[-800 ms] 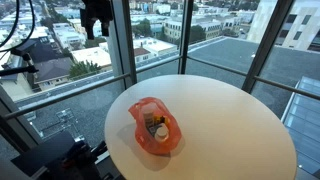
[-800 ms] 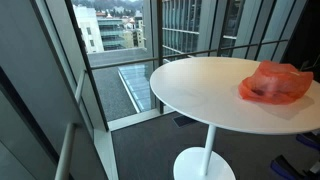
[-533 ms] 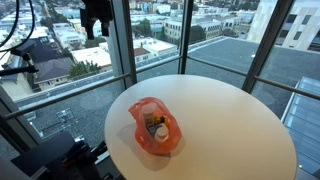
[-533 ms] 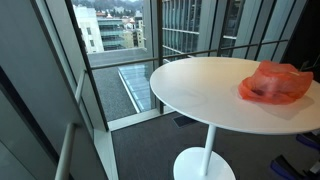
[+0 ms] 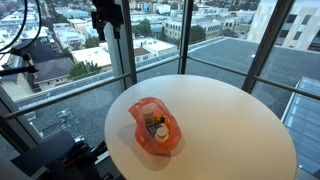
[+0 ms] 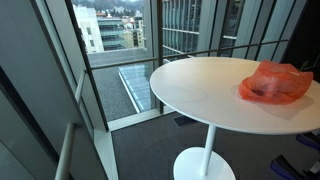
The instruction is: Remove the paper roll from the plastic bag
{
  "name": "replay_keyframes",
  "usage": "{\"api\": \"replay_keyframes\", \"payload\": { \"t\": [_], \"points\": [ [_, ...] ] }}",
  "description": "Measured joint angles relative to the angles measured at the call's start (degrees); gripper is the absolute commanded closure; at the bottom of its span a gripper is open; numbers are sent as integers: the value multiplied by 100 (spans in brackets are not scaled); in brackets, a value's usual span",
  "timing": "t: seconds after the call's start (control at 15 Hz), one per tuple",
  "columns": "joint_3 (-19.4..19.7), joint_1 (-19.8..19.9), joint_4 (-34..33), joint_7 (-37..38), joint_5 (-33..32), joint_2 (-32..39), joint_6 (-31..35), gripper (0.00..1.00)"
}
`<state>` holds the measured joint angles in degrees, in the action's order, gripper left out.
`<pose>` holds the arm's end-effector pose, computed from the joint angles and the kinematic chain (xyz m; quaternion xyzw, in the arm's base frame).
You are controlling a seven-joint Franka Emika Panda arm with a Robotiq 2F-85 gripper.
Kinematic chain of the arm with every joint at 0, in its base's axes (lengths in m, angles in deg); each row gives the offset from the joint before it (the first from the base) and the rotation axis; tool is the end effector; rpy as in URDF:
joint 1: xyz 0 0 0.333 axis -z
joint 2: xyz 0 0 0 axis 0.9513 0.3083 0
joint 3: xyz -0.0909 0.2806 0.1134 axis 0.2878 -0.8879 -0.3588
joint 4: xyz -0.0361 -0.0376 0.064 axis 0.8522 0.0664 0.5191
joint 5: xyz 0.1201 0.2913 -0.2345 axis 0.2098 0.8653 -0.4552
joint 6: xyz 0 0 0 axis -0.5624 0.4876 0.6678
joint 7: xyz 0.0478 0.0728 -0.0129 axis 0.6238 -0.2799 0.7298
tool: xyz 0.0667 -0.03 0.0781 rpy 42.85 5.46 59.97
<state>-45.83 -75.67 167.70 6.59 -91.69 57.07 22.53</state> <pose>0.4558 0.1205 0.5577 0.9892 0.0389 -0.0891 0.1094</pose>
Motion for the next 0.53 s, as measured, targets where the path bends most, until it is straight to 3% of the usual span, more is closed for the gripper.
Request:
{"api": "replay_keyframes", "payload": {
  "t": [0.53],
  "points": [
    [539, 135, 315, 324, 0, 161, 639, 0]
  ]
}}
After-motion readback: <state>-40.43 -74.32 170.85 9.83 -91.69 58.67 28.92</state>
